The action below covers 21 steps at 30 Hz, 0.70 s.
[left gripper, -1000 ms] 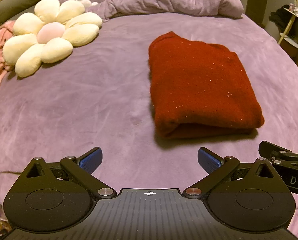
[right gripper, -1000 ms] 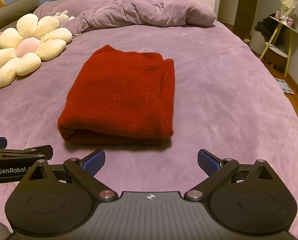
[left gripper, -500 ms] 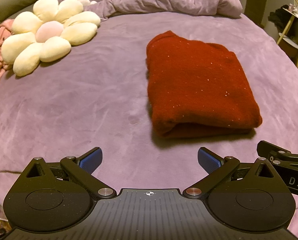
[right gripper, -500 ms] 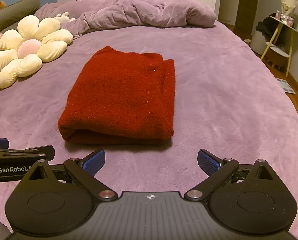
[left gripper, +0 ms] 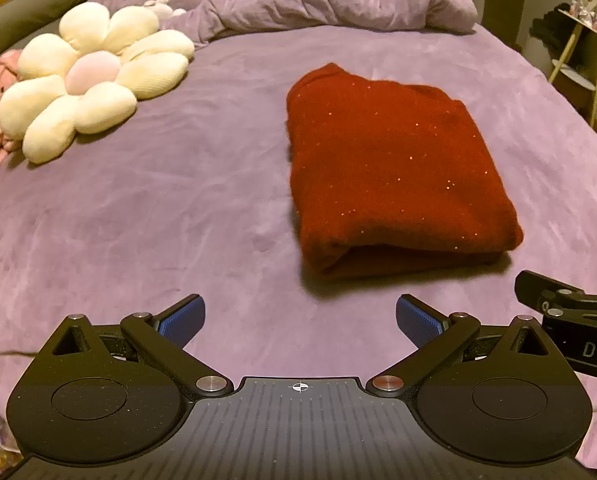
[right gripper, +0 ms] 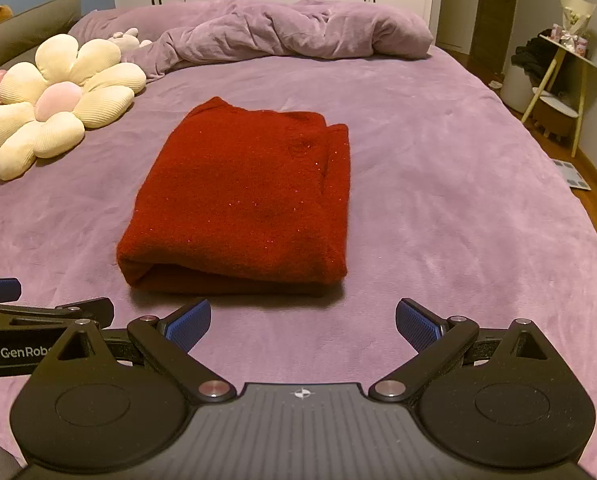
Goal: Fold small clothes
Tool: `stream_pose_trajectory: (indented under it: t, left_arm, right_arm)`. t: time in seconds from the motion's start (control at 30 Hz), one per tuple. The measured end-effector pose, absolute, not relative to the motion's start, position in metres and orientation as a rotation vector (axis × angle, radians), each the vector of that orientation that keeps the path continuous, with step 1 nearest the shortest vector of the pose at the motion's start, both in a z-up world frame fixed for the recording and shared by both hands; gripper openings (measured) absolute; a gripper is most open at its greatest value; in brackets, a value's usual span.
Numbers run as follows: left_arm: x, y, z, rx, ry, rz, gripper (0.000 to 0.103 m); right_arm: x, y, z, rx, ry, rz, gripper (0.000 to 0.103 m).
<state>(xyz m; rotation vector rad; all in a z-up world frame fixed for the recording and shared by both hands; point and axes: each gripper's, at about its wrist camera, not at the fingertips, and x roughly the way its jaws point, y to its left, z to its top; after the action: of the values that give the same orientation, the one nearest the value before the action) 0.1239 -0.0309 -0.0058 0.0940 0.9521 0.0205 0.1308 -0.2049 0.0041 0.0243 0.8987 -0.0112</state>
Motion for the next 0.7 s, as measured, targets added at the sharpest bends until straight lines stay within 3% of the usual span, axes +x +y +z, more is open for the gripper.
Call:
stream_pose_trajectory:
  t: [0.7]
  left_arm:
    - [0.1238, -0.0332, -0.0063, 0.137, 0.947, 0.017, 0.103]
  right_arm:
    - [0.1306, -0.2015, 0.0073, 0.001, 0.881, -0.021, 0.099]
